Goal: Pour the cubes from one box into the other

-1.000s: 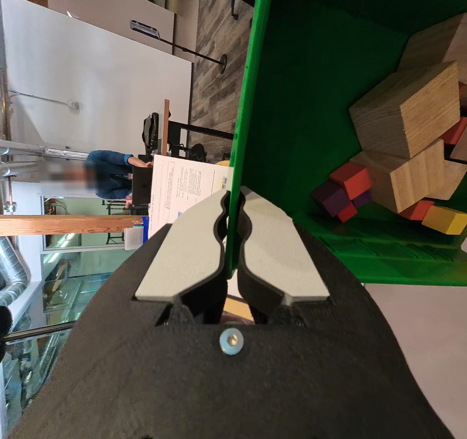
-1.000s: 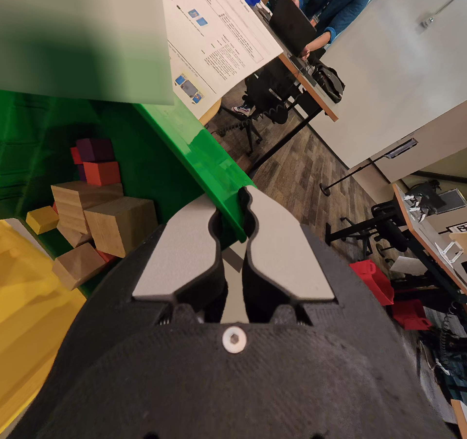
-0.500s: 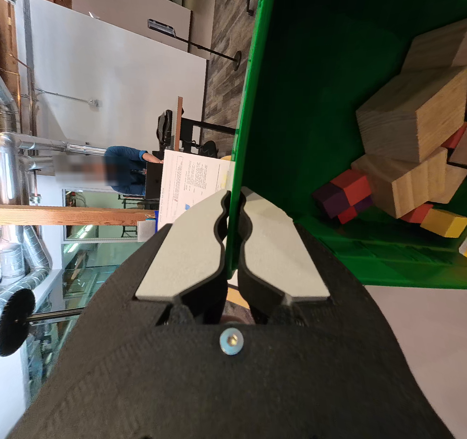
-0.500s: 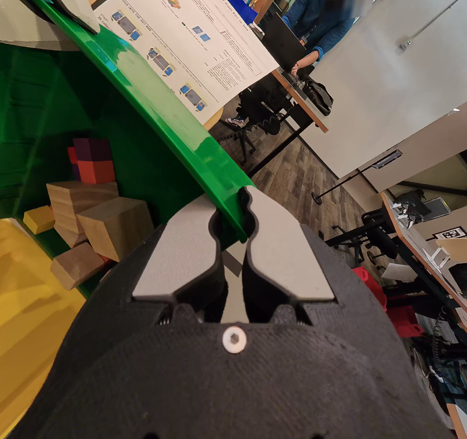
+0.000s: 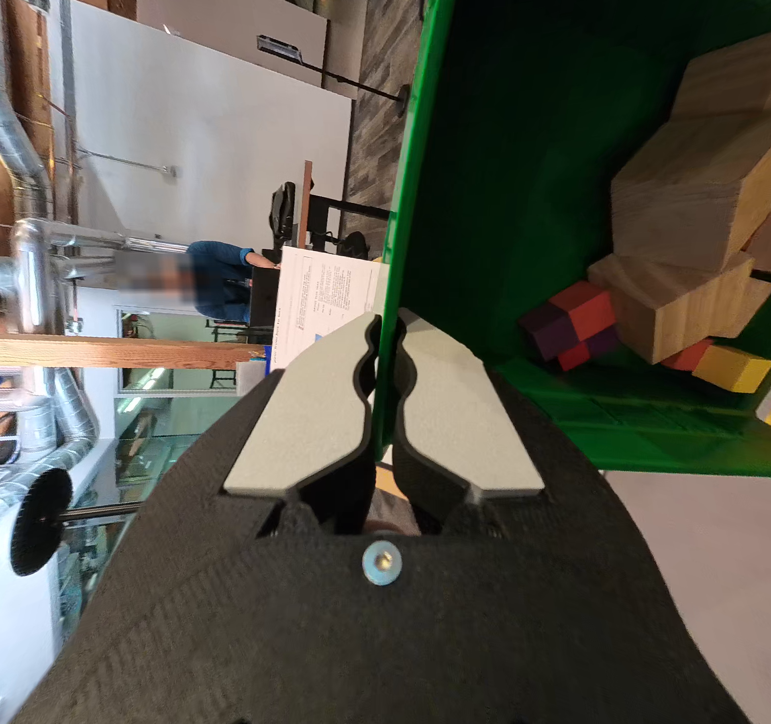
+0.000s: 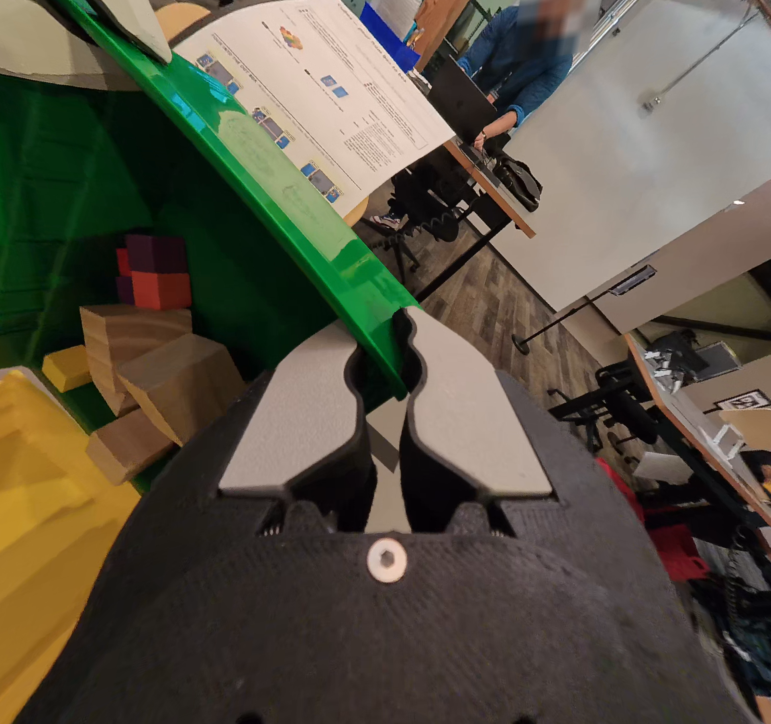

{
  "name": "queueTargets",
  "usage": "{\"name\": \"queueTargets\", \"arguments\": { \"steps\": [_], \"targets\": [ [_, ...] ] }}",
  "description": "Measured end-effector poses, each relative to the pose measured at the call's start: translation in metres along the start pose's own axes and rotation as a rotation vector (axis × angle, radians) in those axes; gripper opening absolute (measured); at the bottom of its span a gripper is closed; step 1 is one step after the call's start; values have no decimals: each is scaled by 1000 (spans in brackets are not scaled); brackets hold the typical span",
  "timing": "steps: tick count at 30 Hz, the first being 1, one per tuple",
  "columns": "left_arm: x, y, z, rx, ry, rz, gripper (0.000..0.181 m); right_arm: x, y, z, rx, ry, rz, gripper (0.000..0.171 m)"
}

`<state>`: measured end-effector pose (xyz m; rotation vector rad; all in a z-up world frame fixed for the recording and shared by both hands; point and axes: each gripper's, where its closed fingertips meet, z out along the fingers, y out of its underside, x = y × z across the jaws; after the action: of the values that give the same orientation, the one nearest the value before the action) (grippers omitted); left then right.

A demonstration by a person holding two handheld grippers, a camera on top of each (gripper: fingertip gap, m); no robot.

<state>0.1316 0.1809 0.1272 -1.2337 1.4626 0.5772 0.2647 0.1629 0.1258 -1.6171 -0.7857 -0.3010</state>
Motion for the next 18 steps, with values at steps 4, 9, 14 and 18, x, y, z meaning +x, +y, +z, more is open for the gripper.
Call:
{"name": "queueTargets", "arguments": {
  "steps": [4,9,14,18],
  "targets": [
    [-5,-3,-5,34,-22,-10,2,2,-7,-7,34,24,-8,8],
    [-4,-2,-3,20,-11,-14,3,2,-5,-5,24,13,1,4],
    [-3,1,-1,7,-4,-7,3,-1,-4,-2,1,11,3,4],
    [-1,2,0,0,-11,9,3,-2,-2,-1,-6,13,1,4]
  ]
}}
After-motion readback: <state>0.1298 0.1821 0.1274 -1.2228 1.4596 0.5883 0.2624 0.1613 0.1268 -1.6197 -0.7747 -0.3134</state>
